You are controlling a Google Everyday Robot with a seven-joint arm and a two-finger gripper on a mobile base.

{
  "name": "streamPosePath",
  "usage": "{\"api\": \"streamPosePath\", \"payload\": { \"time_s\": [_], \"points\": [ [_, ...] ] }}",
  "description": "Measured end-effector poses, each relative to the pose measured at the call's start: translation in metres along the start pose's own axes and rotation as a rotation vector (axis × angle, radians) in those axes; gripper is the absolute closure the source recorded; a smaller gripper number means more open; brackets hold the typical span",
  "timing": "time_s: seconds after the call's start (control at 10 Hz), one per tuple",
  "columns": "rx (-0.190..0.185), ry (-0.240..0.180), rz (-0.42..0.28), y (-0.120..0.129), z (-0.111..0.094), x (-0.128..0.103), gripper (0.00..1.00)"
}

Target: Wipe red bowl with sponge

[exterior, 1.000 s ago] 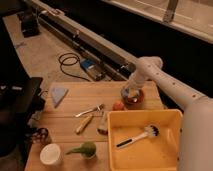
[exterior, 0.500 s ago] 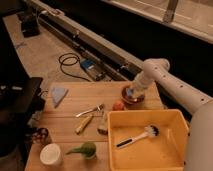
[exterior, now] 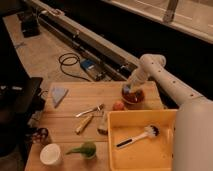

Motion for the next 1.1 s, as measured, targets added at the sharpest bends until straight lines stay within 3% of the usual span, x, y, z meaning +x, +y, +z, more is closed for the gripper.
{"api": "streamPosePath", "payload": {
  "time_s": [0.3,0.5,0.8,1.1],
  "points": [
    [-0.008,-0.037,-0.013,0.014,0.01,-0.022,1.0],
    [-0.024,-0.034,-0.01,0.027,0.01,-0.027,1.0],
    [-0.035,0.008,0.032,0.045,-0.003,-0.013,1.0],
    [-0.033,0.054,0.053,0.041,-0.017,0.005,1.0]
  ]
}}
